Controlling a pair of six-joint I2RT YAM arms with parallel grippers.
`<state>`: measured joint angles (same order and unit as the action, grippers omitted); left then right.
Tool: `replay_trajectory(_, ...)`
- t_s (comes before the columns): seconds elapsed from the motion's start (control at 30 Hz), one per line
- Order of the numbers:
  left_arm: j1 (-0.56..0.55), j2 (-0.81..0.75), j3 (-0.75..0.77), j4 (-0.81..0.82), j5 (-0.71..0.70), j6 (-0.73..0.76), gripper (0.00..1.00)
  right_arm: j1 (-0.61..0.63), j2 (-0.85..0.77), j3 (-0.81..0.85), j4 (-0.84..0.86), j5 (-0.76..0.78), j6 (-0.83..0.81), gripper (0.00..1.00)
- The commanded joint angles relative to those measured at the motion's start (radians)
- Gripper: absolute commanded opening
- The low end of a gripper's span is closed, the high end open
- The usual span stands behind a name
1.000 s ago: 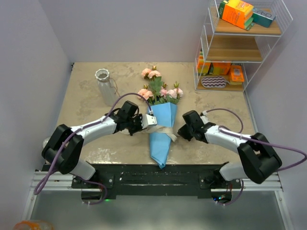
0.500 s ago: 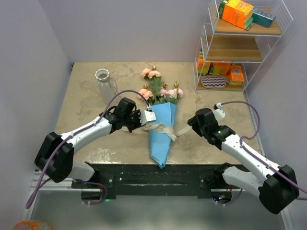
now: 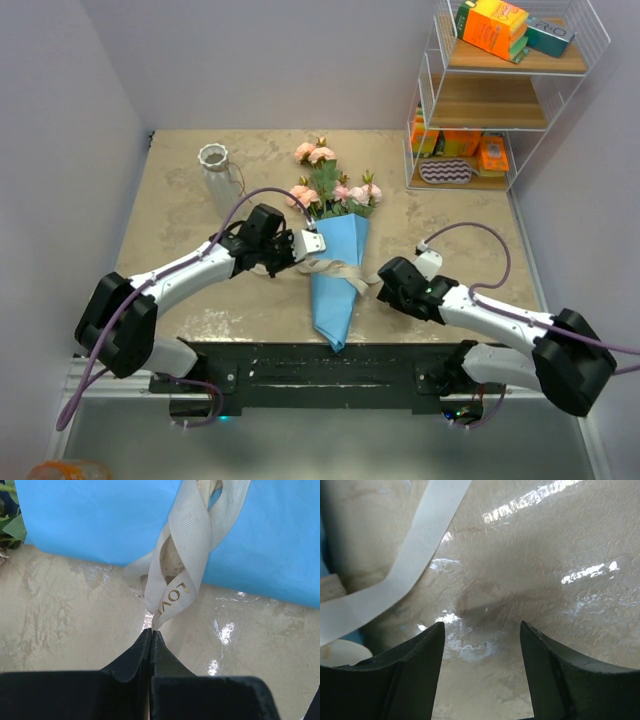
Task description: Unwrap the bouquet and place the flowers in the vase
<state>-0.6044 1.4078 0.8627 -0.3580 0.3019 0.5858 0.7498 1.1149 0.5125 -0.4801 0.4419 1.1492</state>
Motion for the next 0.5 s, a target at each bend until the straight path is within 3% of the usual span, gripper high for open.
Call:
replay_trajectory(0.0,-0.001,0.008,0.044,0.002,0.005,-0.018,0.0,0.107,0.069,0.081,0.003,0.174,-0.006,0.64)
replay_trajectory(0.23,-0.003,0.019,0.059,0.004,0.009,-0.018,0.0,0.232,0.296,0.251,-0.018,0.375,-0.19,0.64)
replay_trajectory(0.47,0.006,0.014,0.058,0.004,0.011,-0.018,0.0,0.237,0.43,0.3,0.08,0.376,-0.344,0.63)
